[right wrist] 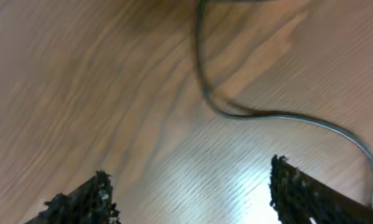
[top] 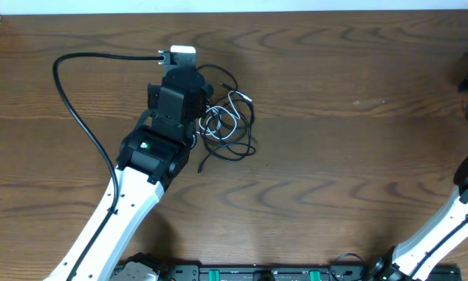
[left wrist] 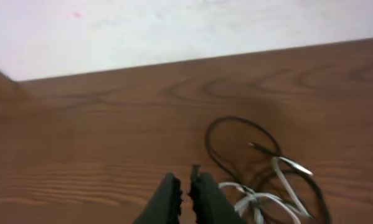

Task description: Untangle cables

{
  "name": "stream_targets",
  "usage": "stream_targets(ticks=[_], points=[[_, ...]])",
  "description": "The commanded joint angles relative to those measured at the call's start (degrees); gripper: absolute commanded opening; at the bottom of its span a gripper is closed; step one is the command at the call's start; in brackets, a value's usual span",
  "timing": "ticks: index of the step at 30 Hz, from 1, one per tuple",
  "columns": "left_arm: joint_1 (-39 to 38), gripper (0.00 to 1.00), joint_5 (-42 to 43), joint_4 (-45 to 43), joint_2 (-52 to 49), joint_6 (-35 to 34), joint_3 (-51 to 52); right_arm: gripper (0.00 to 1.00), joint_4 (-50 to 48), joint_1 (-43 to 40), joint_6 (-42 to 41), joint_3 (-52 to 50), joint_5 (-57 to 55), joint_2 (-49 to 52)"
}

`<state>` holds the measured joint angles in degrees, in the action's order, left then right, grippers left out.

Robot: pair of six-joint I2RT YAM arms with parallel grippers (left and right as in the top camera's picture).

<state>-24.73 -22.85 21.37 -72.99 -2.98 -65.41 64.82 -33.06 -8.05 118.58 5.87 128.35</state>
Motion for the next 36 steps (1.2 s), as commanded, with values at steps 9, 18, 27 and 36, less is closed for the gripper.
stream_targets(ticks=[9,18,27,36], points=[[0.5,0.26,14.5,6.2,-1.1,-2.5,-0.7,0.77,7.4,11.6,8.5,5.9,23.9,-10.6],[6.1,0.43,17.7,11.3,-9.2,-12.1,-0.7,0.77,9.2,24.1,4.9,5.2,16.8,-10.6],[15.9,0.5,44.5,11.0,-19.8,11.9,-0.7,0.78,12.4,25.8,5.0,5.2,16.6,-10.6],[19.9,0.5,50.1,8.0,-28.4,17.6,-0.7,0.79,14.5,25.8,5.4,5.1,15.0,-10.6]])
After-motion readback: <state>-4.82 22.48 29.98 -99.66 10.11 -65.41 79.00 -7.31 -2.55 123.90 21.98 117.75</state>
